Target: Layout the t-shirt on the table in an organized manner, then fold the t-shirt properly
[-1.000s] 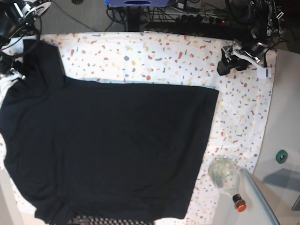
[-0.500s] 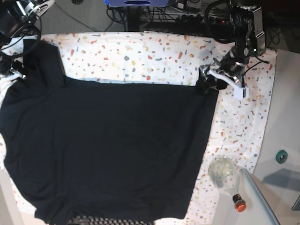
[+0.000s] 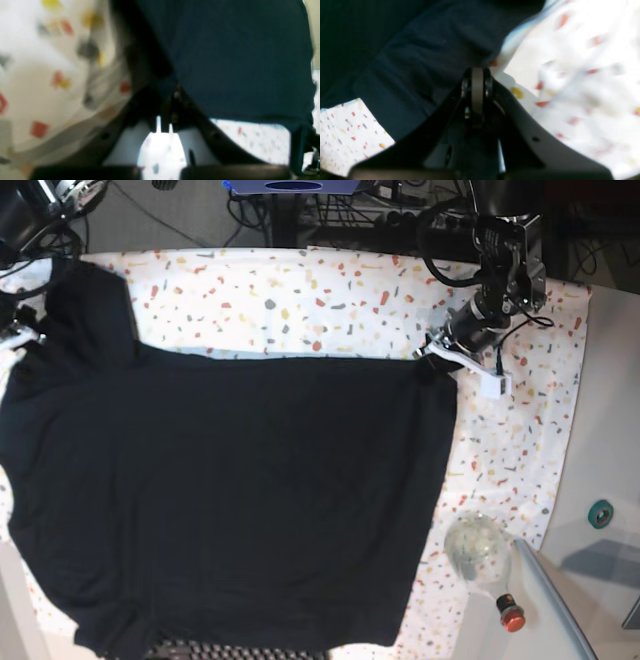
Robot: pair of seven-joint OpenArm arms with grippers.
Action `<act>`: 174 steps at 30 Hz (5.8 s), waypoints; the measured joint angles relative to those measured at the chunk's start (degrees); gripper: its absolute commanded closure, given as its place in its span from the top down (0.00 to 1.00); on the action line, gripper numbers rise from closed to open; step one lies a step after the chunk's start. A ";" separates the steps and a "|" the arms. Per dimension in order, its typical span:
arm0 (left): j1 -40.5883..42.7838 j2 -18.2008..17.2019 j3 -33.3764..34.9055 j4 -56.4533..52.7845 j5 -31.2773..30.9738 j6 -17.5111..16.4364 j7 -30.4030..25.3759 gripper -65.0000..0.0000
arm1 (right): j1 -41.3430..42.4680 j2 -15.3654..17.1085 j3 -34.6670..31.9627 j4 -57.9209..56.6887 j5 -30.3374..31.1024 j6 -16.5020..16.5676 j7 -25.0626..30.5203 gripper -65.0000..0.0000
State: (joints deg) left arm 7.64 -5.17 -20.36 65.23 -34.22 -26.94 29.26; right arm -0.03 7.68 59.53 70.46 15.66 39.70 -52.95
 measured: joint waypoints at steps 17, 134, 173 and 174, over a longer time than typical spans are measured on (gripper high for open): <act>15.54 -1.31 0.72 27.04 0.81 10.47 1.01 0.00 | -4.24 -4.68 0.09 21.18 0.57 0.26 -16.63 0.00; 9.53 -6.49 -5.44 13.64 0.79 10.51 -1.84 0.00 | 3.93 -2.10 -5.90 -11.54 16.35 -25.70 15.50 0.13; 9.81 -6.29 -4.70 10.67 1.18 10.49 -1.68 0.00 | 27.78 3.87 -17.16 -24.98 16.02 -32.68 21.77 0.29; 9.77 -6.36 -4.72 10.67 1.18 10.49 -1.84 0.00 | 27.93 4.09 -17.16 -24.98 16.35 -32.65 21.68 0.43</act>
State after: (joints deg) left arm 17.41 -11.53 -25.08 75.90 -33.04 -16.45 27.42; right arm 27.90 11.77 42.37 45.47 32.01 7.05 -31.27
